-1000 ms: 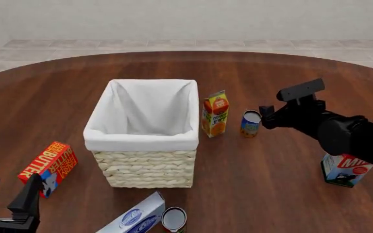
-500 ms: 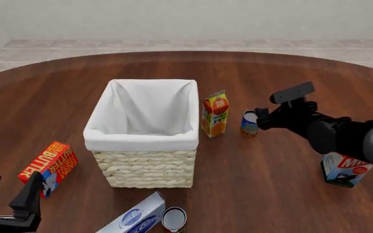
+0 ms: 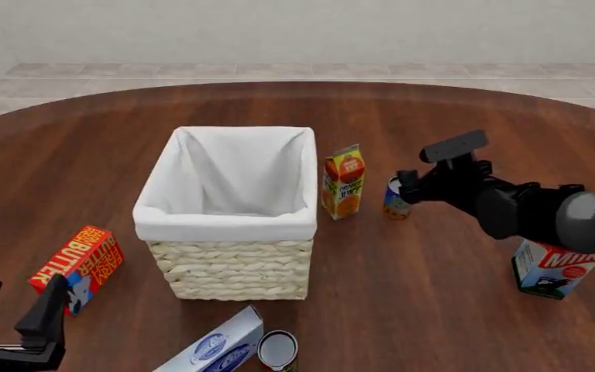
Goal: Pick up the alphabet soup and the tomato sauce, and put them in the basket.
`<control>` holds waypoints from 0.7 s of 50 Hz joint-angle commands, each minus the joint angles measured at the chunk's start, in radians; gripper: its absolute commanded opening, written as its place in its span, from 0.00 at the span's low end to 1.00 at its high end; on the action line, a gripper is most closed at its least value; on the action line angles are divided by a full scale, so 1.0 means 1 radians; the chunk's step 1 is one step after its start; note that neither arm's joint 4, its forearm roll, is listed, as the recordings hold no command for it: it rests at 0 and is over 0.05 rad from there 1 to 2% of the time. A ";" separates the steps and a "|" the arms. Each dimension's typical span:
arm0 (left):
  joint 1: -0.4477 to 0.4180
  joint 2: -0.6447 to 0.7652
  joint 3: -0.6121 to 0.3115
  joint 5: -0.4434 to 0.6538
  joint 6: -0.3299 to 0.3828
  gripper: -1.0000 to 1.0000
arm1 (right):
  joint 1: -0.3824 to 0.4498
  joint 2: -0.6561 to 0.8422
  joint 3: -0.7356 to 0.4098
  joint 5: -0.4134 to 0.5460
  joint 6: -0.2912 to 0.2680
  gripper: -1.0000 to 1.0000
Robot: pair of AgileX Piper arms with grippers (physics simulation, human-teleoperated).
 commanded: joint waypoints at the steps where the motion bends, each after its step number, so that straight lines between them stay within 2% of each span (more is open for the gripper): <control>1: 0.000 -0.024 0.000 0.024 0.000 1.00 | 0.006 0.044 -0.031 -0.009 0.016 1.00; 35: 0.001 -0.014 0.000 0.017 0.001 1.00 | -0.022 0.172 -0.079 -0.024 0.026 1.00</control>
